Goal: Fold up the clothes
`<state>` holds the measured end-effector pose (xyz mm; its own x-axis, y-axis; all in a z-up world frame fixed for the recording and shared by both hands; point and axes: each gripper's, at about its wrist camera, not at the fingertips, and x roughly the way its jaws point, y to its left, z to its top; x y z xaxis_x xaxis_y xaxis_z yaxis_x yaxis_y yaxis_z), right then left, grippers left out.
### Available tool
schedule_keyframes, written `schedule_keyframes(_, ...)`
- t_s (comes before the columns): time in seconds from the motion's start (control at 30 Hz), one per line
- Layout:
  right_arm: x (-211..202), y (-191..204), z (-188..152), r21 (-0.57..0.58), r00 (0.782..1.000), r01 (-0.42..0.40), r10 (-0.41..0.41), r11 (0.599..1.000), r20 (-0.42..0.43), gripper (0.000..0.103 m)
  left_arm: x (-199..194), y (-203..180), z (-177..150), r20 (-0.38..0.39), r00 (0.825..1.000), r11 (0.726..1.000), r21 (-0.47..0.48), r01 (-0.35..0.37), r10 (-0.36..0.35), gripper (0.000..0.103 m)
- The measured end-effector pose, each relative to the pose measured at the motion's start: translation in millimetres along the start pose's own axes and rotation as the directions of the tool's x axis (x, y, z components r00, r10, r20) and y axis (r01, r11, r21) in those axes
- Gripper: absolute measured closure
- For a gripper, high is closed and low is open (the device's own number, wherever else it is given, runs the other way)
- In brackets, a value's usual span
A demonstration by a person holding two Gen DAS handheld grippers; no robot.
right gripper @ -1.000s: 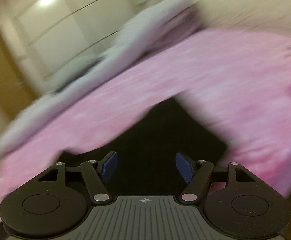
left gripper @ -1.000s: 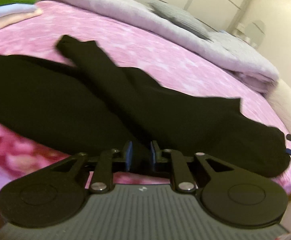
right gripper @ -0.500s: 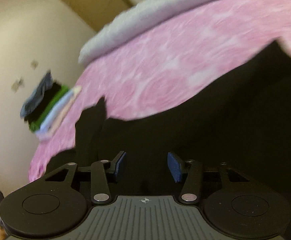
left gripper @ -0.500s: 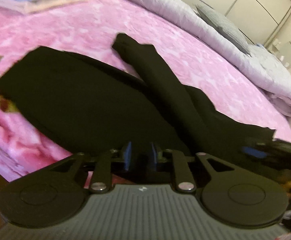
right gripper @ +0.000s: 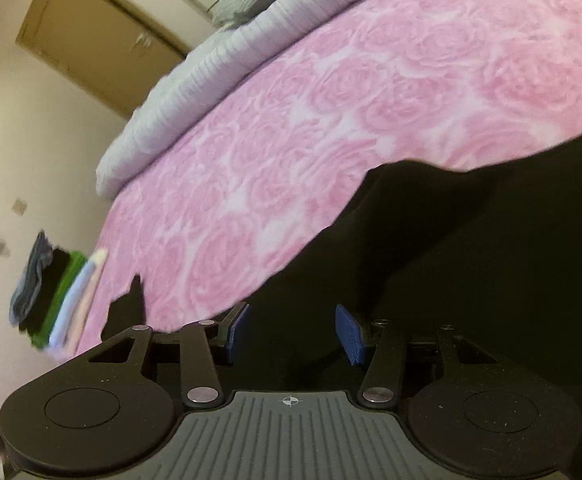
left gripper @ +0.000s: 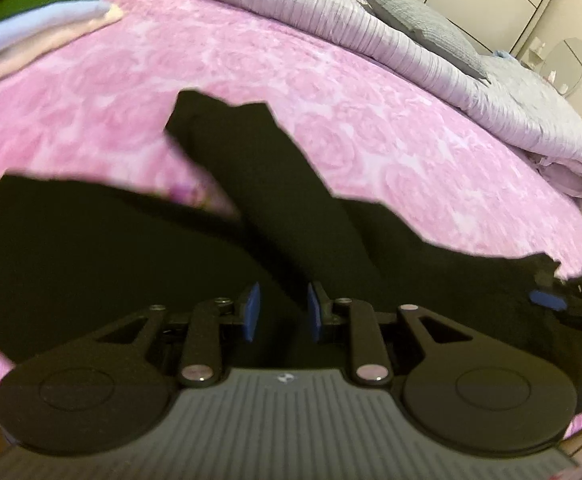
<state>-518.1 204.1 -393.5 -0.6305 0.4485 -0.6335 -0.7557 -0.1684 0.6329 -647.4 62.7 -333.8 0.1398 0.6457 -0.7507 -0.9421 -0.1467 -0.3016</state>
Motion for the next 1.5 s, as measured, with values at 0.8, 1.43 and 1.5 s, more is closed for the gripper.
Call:
schedule_keyframes(0.8, -42.8, -54.9, 27.4, 0.077, 0.994, 0.037, -0.044, 0.996, 0.099, 0.052, -18.1, 36.9, 60.5, 0.241, 0.965, 0.979, -0.195, -0.057, 0.104, 0.102)
schedule_keyframes(1.43, -17.0, 136.9, -160.0, -0.810, 0.997, -0.035, 0.078, 0.586, 0.014, 0.052, -54.0, 166.1, -52.4, 0.291, 0.953, 0.722, -0.677, 0.141, 0.087, 0.078)
schedule_keyframes(1.5, -5.9, 152.3, -175.0, -0.858, 0.996, -0.055, 0.094, 0.511, -0.007, 0.052, -47.3, 167.8, -48.9, 0.286, 0.954, 0.720, -0.680, 0.135, 0.091, 0.078)
